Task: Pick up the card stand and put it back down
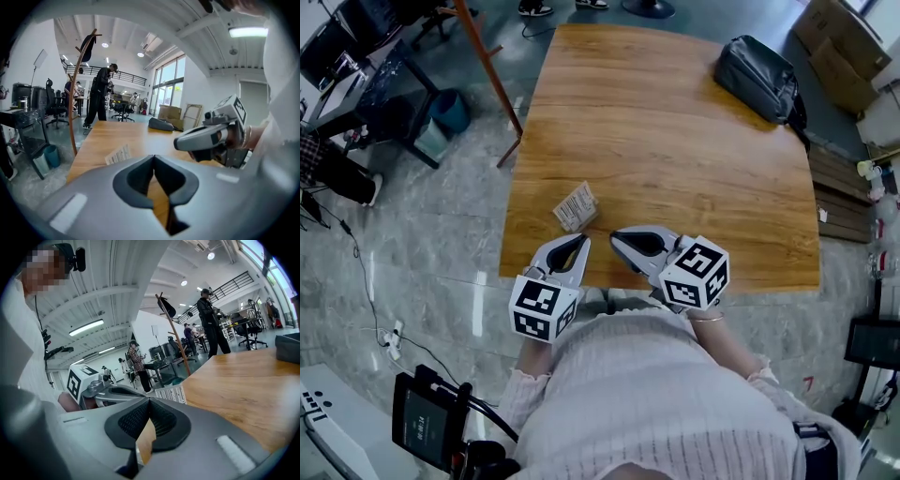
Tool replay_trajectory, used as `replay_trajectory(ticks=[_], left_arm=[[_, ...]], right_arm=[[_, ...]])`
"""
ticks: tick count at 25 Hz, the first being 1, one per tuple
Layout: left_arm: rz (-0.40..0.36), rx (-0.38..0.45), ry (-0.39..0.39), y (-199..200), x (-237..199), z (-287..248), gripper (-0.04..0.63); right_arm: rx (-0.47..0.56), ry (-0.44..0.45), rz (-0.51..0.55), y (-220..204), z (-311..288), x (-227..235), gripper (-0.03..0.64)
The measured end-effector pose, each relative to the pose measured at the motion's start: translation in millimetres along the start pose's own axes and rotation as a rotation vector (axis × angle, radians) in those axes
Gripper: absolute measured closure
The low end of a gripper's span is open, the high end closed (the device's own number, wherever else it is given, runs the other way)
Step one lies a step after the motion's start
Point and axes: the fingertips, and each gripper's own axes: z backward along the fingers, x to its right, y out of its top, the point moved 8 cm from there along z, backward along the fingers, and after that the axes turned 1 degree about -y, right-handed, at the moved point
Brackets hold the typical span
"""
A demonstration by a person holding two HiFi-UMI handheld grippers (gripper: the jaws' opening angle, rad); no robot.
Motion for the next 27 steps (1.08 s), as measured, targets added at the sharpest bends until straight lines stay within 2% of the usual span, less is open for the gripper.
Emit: replay_trajectory(ticks=[9,16,27], left_arm=[[0.045,-0.022,-0.011,-6.0,-1.4,2.8,0.586],[0.003,-0.04,-0.057,-6.5,1.7,-0.9,0.588],[0.002,-0.043,-0.057,-5.4,3.2,-1.8,0.588]], right_arm=[[-0.035,-0.038,0.013,-3.8,-1.3,-1.2,0.618],[-0.048,0.007,0.0,-7.7,-3.6,-1.9,0.617],[-0.044,0.026,-0.001,-5.5,-2.4,-0.9,0.617]])
